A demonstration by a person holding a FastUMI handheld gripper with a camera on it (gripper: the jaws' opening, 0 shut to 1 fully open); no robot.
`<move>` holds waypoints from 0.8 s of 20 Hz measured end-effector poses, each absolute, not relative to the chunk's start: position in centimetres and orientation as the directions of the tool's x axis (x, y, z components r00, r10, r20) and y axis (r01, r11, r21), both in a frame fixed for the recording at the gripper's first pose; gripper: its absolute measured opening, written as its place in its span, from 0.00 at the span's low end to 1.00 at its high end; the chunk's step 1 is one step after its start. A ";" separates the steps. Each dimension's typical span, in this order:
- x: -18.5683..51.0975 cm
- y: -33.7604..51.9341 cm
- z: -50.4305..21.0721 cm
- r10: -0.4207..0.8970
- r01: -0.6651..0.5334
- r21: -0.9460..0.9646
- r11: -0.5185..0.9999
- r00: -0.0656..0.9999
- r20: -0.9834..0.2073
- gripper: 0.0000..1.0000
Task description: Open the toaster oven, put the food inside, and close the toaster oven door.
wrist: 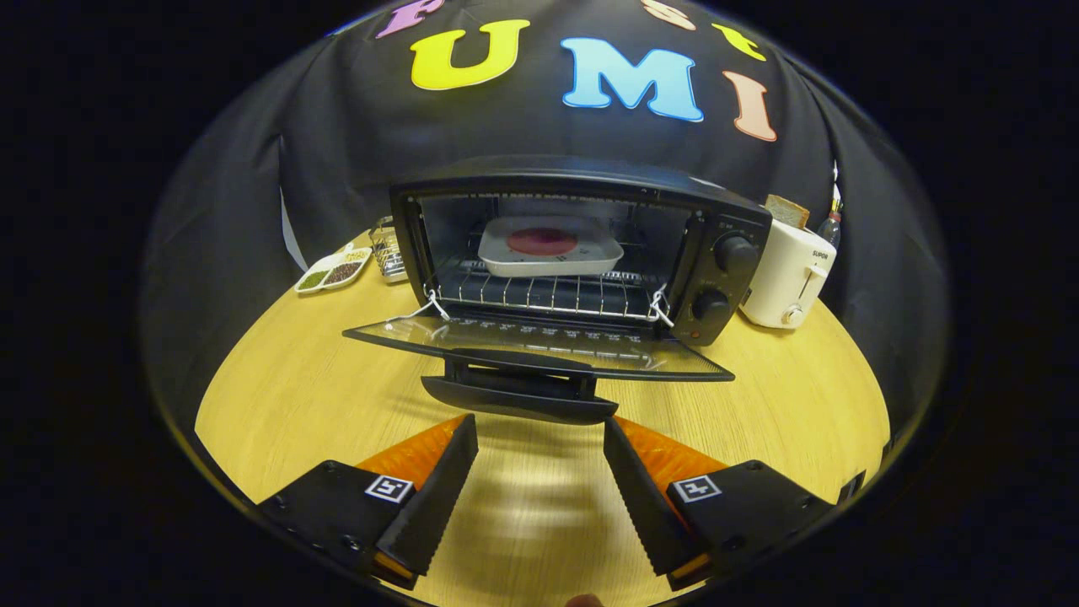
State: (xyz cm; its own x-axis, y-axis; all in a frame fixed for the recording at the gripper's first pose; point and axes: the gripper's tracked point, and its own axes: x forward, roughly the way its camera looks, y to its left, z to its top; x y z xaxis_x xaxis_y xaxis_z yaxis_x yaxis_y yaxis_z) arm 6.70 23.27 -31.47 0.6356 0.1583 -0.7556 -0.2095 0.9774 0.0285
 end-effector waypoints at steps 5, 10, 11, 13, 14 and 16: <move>8.4 23.3 -29.2 0.149 -0.211 0.001 0.978 0.689 -0.710 0.96; 12.6 23.4 -26.8 0.143 -0.198 -0.010 0.980 0.743 -0.654 0.96; 13.5 23.5 -26.3 0.148 -0.195 -0.001 0.981 0.748 -0.647 0.96; 15.6 23.4 -25.3 0.155 -0.181 0.023 0.983 0.759 -0.632 0.97; 16.0 23.2 -24.4 0.160 -0.176 0.035 0.984 0.770 -0.618 0.97; 16.4 22.8 -22.7 0.174 -0.186 0.040 0.982 0.795 -0.581 0.96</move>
